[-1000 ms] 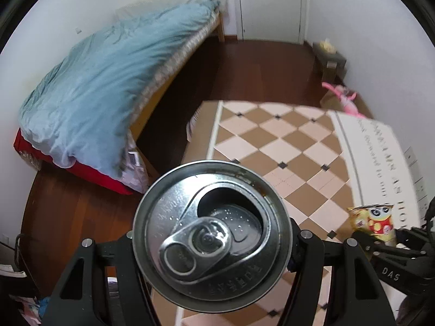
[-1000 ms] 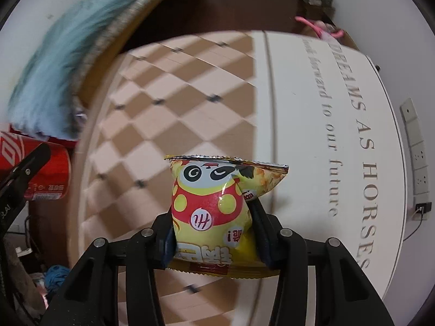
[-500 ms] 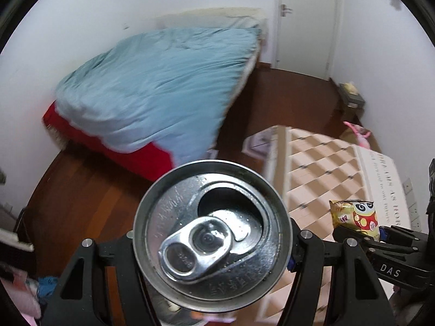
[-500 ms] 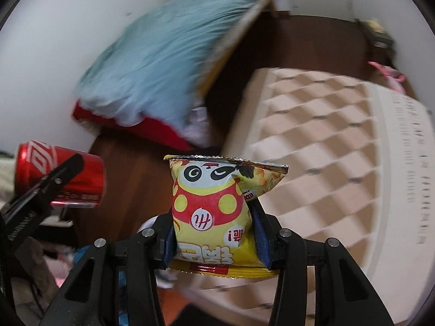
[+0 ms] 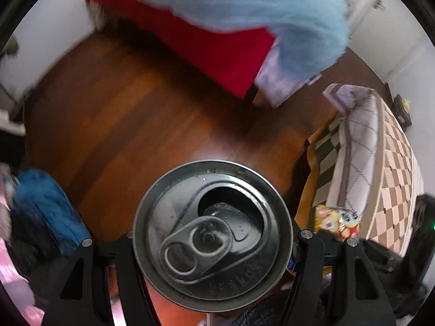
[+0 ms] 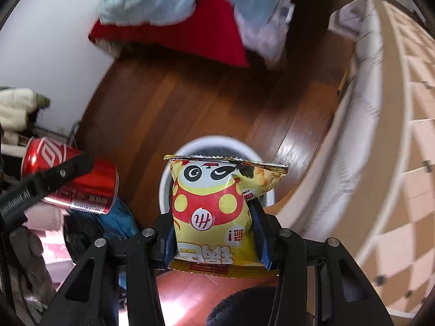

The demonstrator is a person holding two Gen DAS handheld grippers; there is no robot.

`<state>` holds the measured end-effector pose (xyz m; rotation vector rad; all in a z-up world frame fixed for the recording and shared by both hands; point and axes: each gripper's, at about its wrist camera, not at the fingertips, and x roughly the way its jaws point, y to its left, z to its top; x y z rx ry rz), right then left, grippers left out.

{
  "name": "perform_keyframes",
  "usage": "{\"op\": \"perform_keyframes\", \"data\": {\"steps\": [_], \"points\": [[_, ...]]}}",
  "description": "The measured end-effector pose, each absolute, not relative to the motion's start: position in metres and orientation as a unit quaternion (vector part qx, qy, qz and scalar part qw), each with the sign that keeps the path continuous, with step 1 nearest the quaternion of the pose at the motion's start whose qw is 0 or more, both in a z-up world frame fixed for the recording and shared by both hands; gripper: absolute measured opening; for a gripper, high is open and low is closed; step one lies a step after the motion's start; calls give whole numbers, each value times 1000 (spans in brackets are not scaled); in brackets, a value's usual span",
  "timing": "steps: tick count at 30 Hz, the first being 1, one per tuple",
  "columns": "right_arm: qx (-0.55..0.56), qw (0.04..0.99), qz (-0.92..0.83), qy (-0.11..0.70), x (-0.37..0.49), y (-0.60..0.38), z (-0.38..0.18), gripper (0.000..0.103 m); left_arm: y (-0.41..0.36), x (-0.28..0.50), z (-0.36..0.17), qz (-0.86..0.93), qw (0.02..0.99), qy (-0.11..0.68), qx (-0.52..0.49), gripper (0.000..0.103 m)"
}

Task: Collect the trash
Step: 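Carry the can and chip bag over the trash bin and open both tools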

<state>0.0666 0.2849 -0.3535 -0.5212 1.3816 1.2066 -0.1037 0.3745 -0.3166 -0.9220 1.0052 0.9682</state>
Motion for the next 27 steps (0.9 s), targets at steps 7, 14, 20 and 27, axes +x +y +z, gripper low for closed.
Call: {"op": "perform_keyframes", "data": {"steps": [7, 14, 20, 27], "points": [[-253, 562, 506, 603, 56, 305, -387, 50, 393, -98, -362, 380, 642, 469, -473, 65], [-235, 568, 508, 604, 65, 302, -382, 93, 399, -120, -345, 394, 649, 440, -479, 101], [-265, 592, 503, 572, 58, 284, -355, 101, 375, -144, -306, 474, 659, 430, -395, 101], [-302, 625, 499, 518, 36, 236, -311, 101, 308, -168, -286, 523, 657, 437, -322, 101]]}}
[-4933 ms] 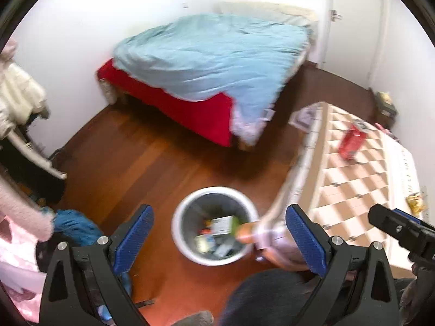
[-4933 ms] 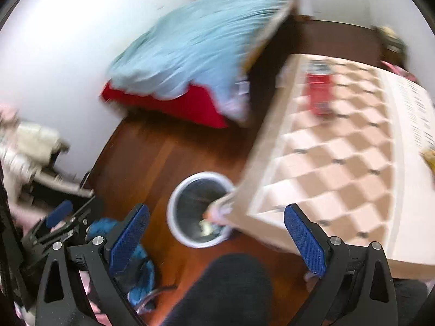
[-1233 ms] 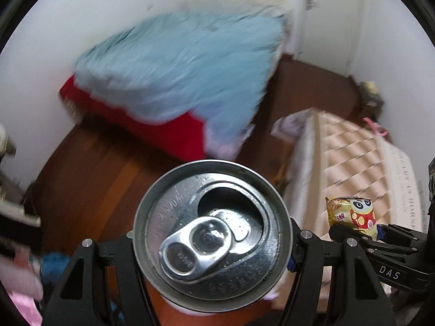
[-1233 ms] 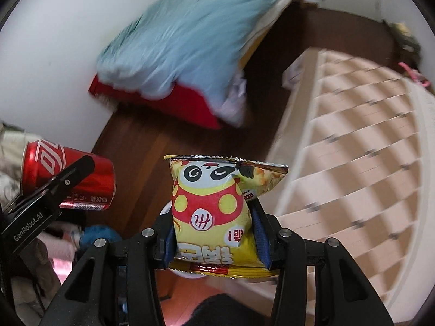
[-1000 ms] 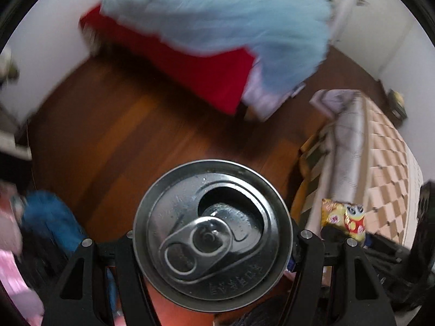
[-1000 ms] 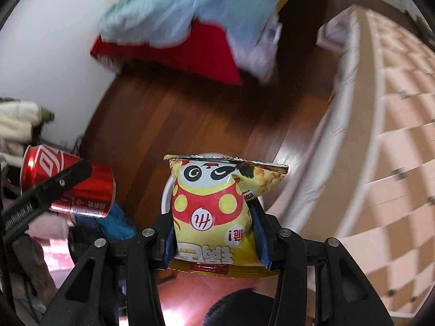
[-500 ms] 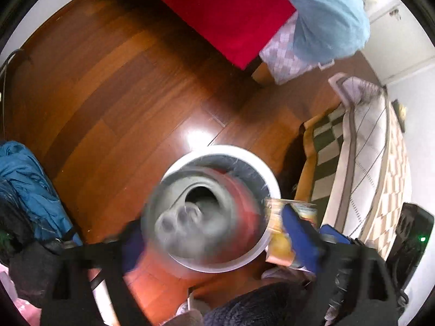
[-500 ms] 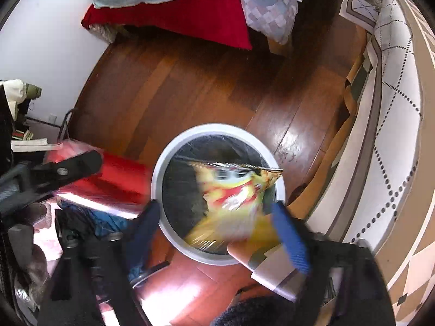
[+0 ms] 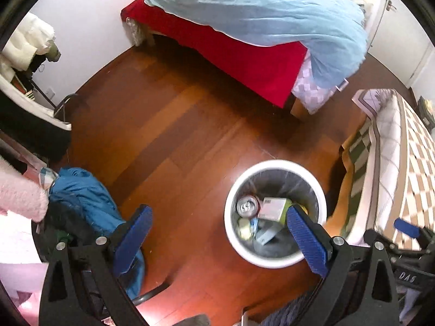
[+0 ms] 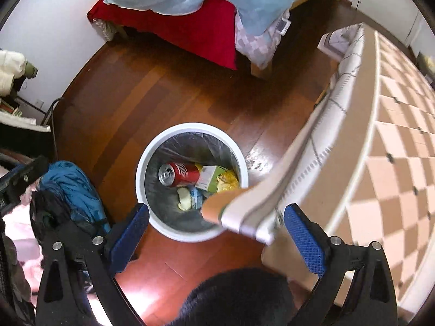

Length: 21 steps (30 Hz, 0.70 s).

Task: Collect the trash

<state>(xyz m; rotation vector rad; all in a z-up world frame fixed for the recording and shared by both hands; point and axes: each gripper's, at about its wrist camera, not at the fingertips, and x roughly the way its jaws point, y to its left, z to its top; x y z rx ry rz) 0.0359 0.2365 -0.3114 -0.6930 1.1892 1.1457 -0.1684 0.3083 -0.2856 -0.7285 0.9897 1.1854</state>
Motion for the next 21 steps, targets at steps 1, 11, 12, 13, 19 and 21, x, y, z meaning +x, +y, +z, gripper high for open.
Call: {"op": "perform_keyframes", "data": {"steps": [1, 11, 12, 13, 19, 21], "points": [[-302, 625, 502, 516, 32, 230, -306, 101, 300, -171, -283, 523, 658, 437, -319, 101], [-267, 633, 536, 491, 6, 149, -239, 101, 227, -176, -223, 516, 697, 411, -283, 101], [-260, 634, 541, 488, 4, 141, -230, 101, 218, -177, -212, 514, 703, 406, -276, 101], [-254, 634, 547, 484, 3, 131, -220, 101, 211, -179, -205, 514, 707, 402, -273, 101], [-225, 631, 579, 465, -4, 89, -166, 101, 173, -184, -156, 496, 739, 371, -264, 101], [-213, 628, 591, 459, -6, 77, -146, 101, 163, -185, -141, 483, 752, 363, -262, 101]]}}
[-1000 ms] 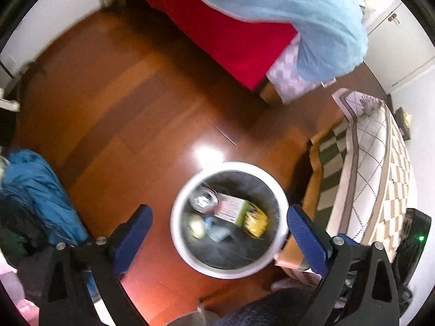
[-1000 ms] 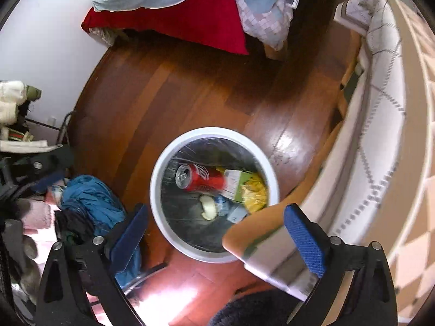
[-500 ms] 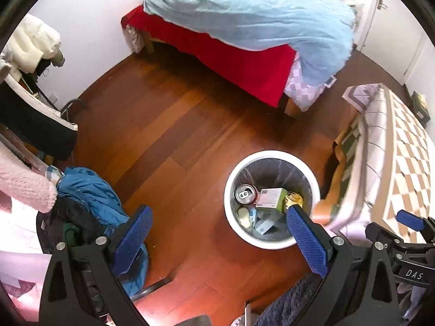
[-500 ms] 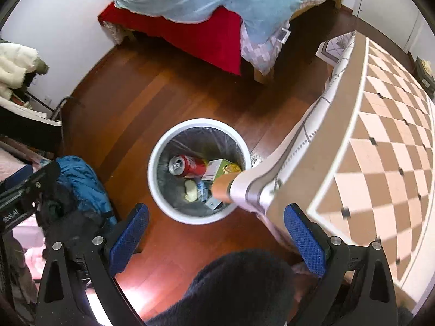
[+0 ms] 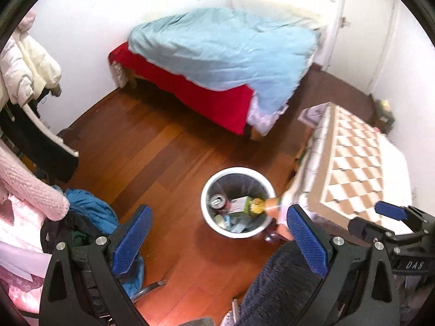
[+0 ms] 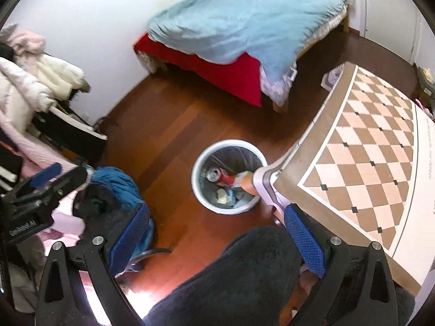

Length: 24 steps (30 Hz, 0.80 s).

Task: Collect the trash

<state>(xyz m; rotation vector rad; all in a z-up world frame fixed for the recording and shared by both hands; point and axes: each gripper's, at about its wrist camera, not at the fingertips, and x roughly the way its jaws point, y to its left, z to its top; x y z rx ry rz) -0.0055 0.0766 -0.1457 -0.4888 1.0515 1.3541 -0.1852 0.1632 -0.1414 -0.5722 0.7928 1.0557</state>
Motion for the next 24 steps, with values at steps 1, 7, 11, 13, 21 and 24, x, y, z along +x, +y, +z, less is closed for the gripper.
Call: {"op": "perform_keyframes", "data": {"steps": [1, 7, 11, 13, 21, 24], "points": [[-210, 626, 598, 454, -6, 70, -135, 101, 157, -186, -134, 478, 758, 359, -261, 101], [-183, 624, 627, 428, -9, 35, -85, 101, 132, -198, -96, 453, 786, 328, -261, 101], [-172, 620, 640, 419, -11, 22, -64, 101, 119, -205, -77, 441, 801, 310, -261, 101], [-163, 610, 651, 421, -12, 16, -54, 103, 115, -209, -69, 429, 809, 301, -267, 101], [-155, 594, 672, 414, -16, 4, -37, 103, 100, -219, -51, 407, 828, 272, -272, 101], [-154, 590, 675, 415, -18, 3, -36, 103, 95, -222, -45, 404, 832, 268, -268, 101]]}}
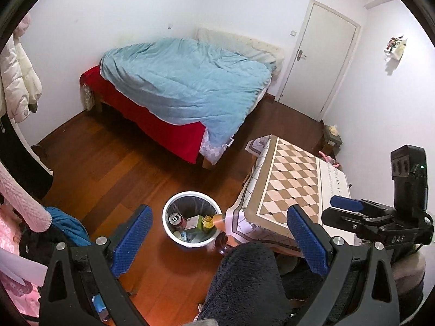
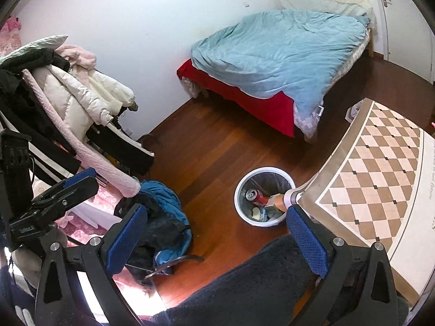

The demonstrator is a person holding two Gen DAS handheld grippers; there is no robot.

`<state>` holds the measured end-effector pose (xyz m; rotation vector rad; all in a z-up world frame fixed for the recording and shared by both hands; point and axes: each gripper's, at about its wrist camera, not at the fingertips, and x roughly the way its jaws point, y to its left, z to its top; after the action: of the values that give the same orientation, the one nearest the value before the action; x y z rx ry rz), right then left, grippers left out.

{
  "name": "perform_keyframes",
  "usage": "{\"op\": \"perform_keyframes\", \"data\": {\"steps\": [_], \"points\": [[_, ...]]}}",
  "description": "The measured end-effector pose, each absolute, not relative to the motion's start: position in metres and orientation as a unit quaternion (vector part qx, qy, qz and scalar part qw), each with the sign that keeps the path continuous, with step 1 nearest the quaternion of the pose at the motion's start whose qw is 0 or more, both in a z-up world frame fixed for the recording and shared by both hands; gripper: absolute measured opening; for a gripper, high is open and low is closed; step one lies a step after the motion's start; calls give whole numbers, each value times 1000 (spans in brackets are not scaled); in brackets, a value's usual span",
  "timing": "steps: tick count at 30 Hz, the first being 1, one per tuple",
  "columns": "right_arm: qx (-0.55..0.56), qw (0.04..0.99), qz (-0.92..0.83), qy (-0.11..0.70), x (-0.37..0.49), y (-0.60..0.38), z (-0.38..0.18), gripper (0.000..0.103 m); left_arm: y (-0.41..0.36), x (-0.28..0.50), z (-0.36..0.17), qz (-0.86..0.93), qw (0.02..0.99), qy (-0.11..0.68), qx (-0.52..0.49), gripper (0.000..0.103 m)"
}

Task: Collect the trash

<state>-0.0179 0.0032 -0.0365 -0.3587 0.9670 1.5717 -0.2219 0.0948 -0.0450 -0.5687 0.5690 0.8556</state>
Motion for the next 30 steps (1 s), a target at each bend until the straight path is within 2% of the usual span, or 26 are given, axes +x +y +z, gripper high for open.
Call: {"op": "perform_keyframes", "data": {"steps": [30], "points": [[-148, 585, 677, 422, -18, 0, -37, 103, 95, -221, -56, 378, 839, 271, -280, 103]]}}
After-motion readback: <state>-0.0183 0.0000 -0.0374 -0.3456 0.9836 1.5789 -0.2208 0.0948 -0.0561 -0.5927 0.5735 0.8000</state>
